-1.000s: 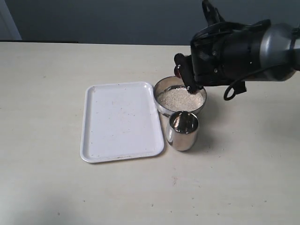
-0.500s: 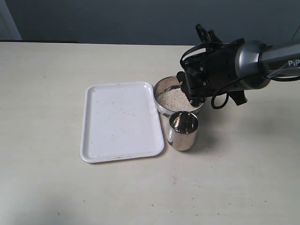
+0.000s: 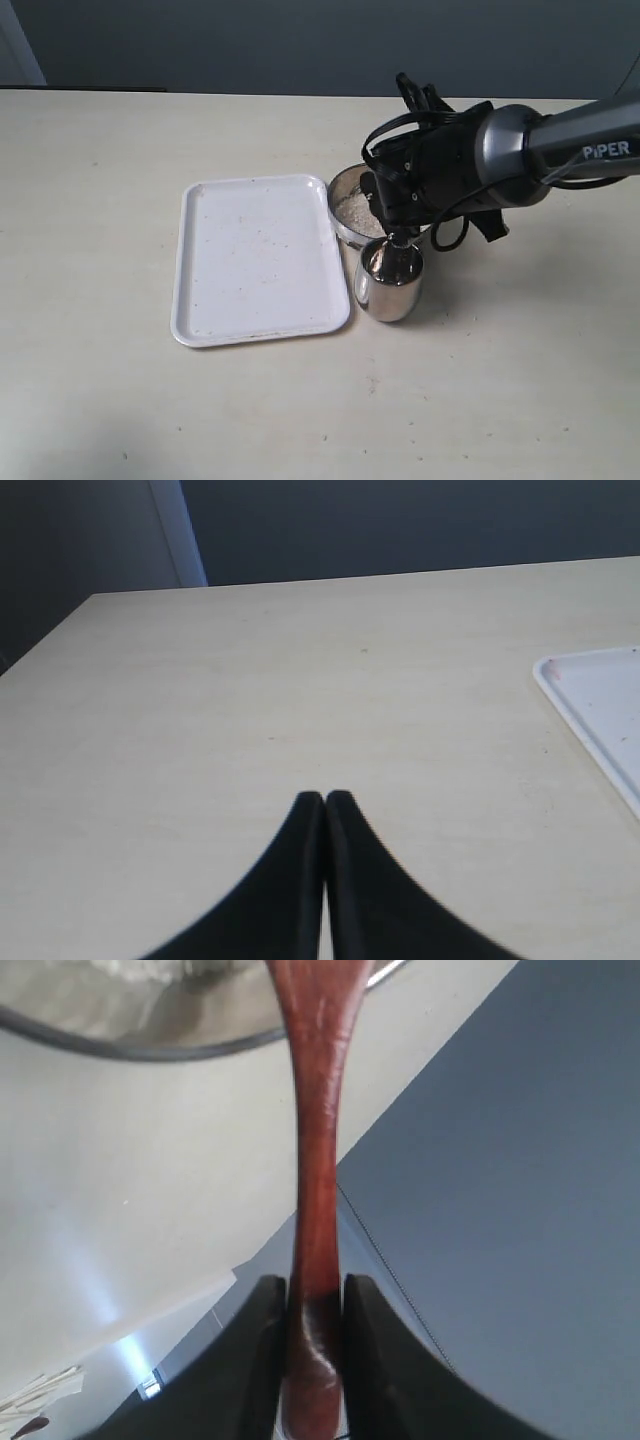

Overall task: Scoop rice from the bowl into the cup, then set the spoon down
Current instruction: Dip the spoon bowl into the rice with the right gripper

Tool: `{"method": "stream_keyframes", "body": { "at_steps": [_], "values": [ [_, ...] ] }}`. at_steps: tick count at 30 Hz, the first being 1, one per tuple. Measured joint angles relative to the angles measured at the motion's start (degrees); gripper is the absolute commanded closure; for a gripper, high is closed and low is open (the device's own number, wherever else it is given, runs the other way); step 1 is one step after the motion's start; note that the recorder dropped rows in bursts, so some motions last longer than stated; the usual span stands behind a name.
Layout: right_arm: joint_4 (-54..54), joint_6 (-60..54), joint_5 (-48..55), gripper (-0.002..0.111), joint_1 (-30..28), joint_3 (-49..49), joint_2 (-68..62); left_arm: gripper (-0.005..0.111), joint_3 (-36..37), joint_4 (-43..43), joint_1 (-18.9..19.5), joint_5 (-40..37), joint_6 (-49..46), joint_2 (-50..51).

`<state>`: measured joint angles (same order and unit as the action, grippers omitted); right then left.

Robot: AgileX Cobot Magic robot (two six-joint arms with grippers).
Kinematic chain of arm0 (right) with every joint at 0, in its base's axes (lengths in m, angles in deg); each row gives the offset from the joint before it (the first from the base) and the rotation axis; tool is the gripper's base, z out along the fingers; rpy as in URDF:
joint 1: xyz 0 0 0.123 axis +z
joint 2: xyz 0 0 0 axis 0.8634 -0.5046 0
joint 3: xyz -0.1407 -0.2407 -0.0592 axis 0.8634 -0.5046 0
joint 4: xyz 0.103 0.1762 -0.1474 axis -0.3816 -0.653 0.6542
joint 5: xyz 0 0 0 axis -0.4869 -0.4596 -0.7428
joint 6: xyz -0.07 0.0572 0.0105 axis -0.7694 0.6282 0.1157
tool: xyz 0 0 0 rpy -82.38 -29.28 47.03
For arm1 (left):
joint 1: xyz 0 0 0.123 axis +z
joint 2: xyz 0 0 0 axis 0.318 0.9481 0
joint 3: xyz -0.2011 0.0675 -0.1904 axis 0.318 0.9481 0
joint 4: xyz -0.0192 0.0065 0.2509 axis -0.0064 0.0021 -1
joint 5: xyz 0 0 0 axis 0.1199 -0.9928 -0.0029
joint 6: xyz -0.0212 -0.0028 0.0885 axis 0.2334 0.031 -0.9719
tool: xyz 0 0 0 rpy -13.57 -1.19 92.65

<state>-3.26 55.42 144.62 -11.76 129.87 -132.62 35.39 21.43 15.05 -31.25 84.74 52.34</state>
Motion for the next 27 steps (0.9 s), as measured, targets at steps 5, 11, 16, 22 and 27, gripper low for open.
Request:
{"method": "stream_keyframes", "body": {
  "at_steps": [5,11,16,22,27],
  "values": [
    [-1.68,0.0,-0.52,0.109,0.23,0.0,-0.76,0.106,0.0,0.0,0.0,0.0,0.0,0.0],
    [-3.77,0.0,-1.47,0.109,0.23,0.0,-0.84,0.106,0.0,0.0,0.0,0.0,0.0,0.0],
    [-6.4,0.13,-1.68,0.109,0.23,0.0,-0.84,0.106,0.0,0.0,0.0,0.0,0.0,0.0],
    [-7.61,0.13,-1.95,0.109,0.23,0.0,-0.84,0.106,0.0,0.0,0.0,0.0,0.0,0.0],
    [-8.08,1.59,-1.95,0.109,0.23,0.0,-0.84,0.106,0.0,0.0,0.0,0.0,0.0,0.0]
  ]
}}
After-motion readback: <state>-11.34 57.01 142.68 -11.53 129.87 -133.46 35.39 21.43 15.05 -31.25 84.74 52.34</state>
